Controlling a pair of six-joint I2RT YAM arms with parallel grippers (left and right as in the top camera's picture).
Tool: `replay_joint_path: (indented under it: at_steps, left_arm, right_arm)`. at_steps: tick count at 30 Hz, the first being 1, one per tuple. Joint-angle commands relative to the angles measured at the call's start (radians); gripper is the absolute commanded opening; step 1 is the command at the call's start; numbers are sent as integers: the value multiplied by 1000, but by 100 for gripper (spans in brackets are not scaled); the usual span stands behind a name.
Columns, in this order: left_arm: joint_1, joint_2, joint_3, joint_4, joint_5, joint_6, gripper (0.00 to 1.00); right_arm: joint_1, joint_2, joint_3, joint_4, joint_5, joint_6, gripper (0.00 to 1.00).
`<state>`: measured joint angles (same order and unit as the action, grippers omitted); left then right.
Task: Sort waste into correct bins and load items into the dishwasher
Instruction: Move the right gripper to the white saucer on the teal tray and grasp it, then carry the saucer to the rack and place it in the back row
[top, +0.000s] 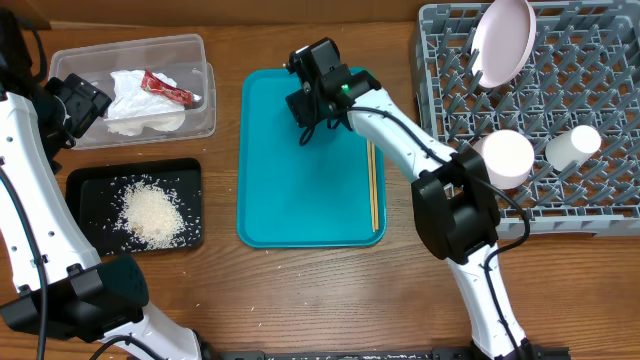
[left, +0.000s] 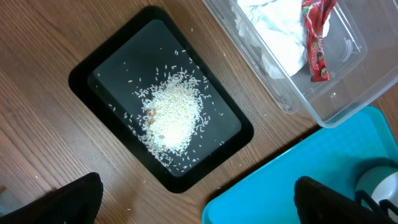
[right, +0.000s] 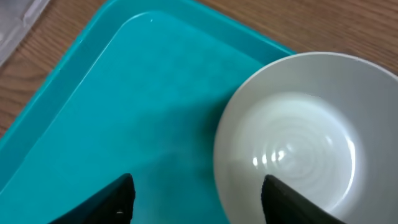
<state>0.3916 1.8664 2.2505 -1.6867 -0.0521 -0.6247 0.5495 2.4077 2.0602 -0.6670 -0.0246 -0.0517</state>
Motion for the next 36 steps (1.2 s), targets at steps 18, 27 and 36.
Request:
replay_joint_path:
  at_steps: [18,27,36]
  left_arm:
    - [1,4,2,0,0,16,100]
    - [1,4,2,0,0,16,100]
    - [1,4,2,0,0,16,100]
  right_arm:
    - [-2,-12,236,-213,123,63,4]
    - [-143,-79,705,-550,185,176,4]
    - [-668,-124,1033,-809,-332,269,4]
